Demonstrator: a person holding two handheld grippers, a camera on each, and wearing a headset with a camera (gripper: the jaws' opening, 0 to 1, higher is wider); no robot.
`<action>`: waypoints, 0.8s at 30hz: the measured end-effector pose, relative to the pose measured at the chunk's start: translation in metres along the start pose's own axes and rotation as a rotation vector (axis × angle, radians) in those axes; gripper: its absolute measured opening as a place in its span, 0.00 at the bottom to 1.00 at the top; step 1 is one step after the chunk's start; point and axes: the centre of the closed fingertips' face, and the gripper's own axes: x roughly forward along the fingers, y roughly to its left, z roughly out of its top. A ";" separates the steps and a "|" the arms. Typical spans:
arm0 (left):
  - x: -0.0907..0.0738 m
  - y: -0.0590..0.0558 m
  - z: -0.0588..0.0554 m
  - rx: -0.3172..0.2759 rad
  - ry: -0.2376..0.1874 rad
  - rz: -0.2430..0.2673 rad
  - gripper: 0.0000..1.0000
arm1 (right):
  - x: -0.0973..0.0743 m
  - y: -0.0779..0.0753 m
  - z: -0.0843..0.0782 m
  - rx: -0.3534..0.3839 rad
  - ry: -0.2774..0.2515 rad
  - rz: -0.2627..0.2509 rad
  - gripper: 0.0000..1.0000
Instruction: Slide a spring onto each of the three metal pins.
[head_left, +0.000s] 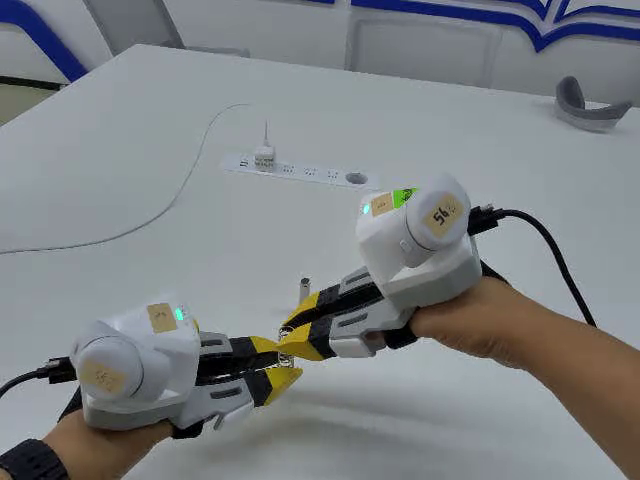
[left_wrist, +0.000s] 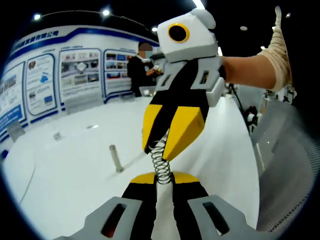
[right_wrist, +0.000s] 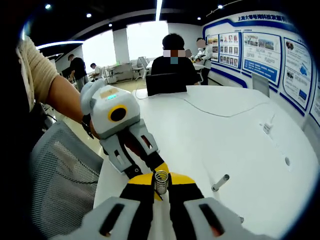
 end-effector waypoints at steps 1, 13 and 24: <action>0.000 0.001 0.000 -0.010 -0.003 0.002 0.11 | 0.000 0.000 0.001 -0.002 -0.004 -0.001 0.12; -0.001 0.008 0.002 -0.085 -0.027 0.016 0.10 | 0.001 -0.003 0.006 -0.028 -0.039 -0.031 0.13; -0.002 0.007 0.003 -0.082 -0.028 0.017 0.10 | 0.002 -0.005 0.007 -0.036 -0.047 -0.048 0.13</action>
